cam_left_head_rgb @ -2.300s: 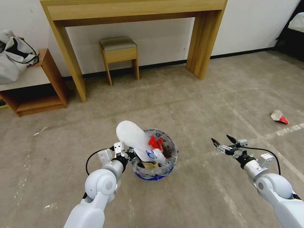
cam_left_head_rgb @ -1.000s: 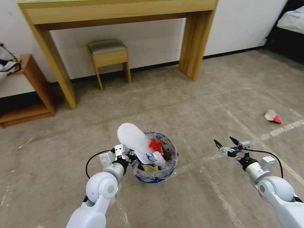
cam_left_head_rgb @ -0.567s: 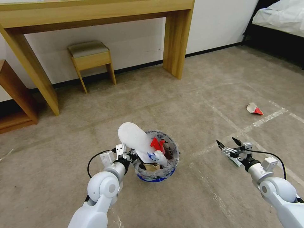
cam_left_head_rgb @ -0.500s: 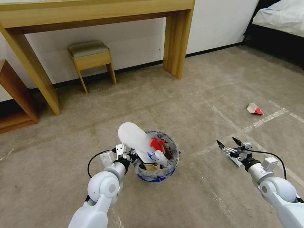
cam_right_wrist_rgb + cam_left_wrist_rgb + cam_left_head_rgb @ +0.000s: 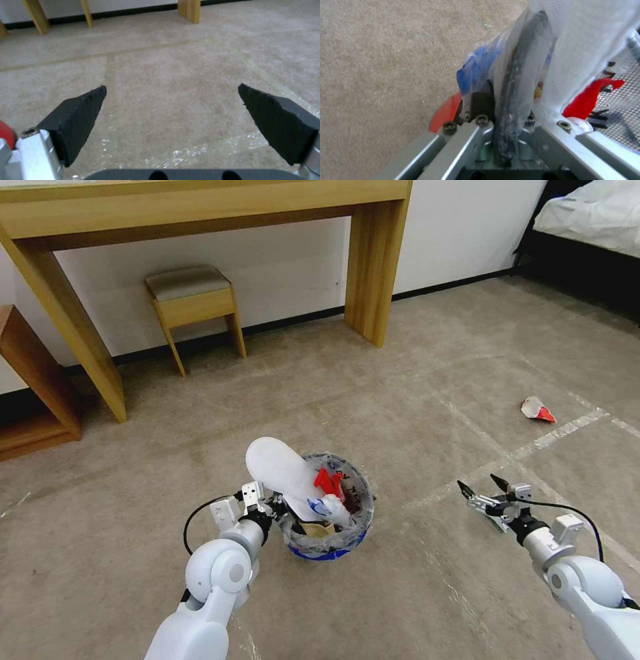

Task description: Pick up the trash bin and place the garbage on the floor into it.

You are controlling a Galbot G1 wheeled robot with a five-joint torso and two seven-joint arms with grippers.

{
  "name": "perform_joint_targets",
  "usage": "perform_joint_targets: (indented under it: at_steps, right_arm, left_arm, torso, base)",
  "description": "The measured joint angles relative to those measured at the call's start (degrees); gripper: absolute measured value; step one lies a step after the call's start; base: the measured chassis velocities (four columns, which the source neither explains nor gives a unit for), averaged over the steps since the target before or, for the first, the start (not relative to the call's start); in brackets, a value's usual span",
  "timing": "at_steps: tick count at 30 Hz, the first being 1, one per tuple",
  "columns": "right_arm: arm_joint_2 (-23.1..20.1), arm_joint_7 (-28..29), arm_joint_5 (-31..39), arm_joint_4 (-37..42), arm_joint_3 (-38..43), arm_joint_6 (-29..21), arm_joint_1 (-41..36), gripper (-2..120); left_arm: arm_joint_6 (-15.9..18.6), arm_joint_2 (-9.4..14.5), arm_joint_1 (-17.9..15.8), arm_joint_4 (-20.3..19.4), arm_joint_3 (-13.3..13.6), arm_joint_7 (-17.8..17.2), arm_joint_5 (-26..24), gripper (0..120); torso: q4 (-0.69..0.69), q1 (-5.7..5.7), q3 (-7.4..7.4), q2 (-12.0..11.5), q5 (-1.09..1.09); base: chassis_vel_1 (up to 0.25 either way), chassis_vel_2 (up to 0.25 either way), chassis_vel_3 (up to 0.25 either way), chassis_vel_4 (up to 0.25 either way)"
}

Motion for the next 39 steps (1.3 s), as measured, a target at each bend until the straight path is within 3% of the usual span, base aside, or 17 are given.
perform_joint_targets:
  at_steps: [15, 22, 39]
  right_arm:
    - [-3.4, 0.1, 1.0, -4.2, 3.9, 1.0, -0.2, 100]
    - [-3.4, 0.2, 0.7, -4.0, 4.9, 1.1, -1.3, 100]
    - [-1.3, 1.6, -1.7, -1.0, 4.7, 0.3, -2.1, 100]
  left_arm:
    - [-0.2, 1.1, -0.7, 0.1, 0.4, 0.1, -0.6, 1]
    - [0.2, 1.0, -0.7, -0.1, 0.6, 0.8, 1.8, 1]
    - [-0.8, 1.8, -0.1, -0.7, 0.0, 0.8, -0.2, 1]
  torso:
    - [-0.01, 0.0, 0.0, 0.0, 0.0]
    - [-0.01, 0.0, 0.0, 0.0, 0.01]
    - [0.0, 0.0, 0.0, 0.0, 0.0]
  base:
    - [0.0, 0.0, 0.0, 0.0]
    - [0.0, 0.0, 0.0, 0.0]
    - [0.0, 0.0, 0.0, 0.0]
